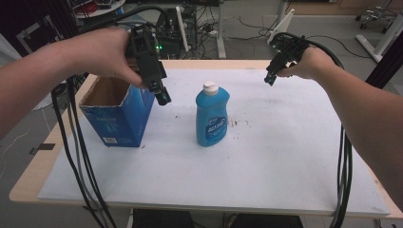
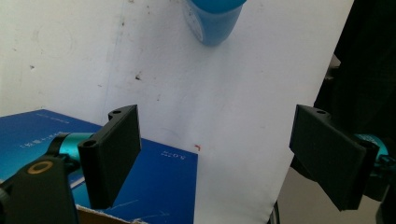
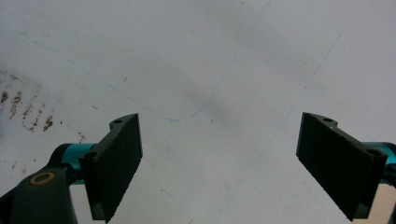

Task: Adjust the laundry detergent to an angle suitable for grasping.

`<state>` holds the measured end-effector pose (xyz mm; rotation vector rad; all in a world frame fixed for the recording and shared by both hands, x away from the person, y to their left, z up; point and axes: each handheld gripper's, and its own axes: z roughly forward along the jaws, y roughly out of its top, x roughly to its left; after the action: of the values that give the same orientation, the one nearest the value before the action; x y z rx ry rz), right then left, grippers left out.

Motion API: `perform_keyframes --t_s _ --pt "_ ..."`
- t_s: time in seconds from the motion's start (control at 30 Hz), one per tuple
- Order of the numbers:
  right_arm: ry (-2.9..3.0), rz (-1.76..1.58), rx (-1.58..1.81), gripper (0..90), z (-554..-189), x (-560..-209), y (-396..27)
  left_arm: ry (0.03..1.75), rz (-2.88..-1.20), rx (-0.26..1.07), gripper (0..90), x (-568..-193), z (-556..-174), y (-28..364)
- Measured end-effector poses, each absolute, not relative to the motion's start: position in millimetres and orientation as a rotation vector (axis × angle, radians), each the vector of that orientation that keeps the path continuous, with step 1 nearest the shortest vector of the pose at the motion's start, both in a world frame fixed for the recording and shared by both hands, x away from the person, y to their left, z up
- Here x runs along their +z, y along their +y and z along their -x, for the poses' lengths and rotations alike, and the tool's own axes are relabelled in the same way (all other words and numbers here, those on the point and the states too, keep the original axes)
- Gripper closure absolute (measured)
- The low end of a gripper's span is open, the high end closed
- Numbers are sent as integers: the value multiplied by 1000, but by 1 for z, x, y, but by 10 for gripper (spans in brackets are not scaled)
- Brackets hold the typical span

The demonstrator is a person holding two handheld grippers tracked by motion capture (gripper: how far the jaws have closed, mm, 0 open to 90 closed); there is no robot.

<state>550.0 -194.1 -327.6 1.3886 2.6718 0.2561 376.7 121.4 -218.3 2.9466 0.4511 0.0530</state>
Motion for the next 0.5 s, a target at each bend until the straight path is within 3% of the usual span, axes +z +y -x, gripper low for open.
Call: perform_keyframes --t_s 0.5 --pt "2674 -1390 263 136 -550 -327 -195 450 -2949 55 167 -218 -375 122"
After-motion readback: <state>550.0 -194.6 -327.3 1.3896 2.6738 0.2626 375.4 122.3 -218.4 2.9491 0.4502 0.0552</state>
